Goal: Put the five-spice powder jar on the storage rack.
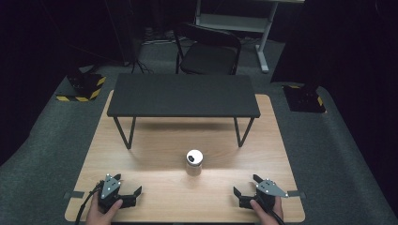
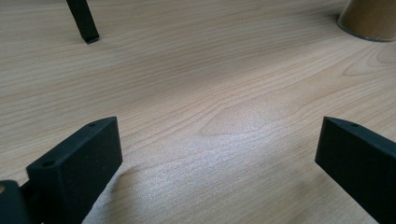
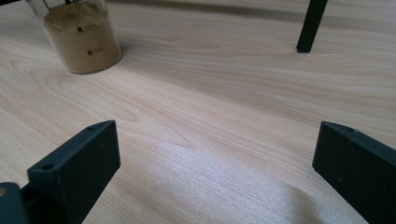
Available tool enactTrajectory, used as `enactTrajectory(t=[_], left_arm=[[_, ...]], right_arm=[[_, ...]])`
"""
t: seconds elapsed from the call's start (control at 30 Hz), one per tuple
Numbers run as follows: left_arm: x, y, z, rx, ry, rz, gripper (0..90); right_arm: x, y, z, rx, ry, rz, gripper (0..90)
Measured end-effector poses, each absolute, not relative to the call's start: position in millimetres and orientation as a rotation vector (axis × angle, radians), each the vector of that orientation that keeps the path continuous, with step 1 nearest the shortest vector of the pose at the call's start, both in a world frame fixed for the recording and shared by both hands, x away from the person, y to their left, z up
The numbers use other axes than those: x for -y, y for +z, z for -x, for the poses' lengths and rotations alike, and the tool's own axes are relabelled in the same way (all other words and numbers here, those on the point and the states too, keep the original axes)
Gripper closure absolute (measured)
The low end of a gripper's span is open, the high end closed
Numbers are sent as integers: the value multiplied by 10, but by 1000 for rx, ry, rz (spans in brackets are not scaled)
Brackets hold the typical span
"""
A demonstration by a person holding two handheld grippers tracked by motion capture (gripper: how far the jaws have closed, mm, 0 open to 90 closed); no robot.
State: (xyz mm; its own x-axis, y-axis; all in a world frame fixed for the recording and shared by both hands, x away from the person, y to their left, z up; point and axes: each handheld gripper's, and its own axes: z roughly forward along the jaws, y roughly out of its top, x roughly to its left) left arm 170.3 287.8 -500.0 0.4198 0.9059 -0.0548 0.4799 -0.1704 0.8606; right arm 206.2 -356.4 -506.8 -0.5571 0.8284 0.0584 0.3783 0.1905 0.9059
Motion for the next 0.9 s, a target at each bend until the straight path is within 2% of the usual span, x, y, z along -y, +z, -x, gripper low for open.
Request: enactTrajectory(t=[0.9], left_arm=[[-2914, -5028, -1720, -1176, 610, -1785, 9]], right_arm=[[3575, -5048, -2018, -1962, 1416, -1095, 17]])
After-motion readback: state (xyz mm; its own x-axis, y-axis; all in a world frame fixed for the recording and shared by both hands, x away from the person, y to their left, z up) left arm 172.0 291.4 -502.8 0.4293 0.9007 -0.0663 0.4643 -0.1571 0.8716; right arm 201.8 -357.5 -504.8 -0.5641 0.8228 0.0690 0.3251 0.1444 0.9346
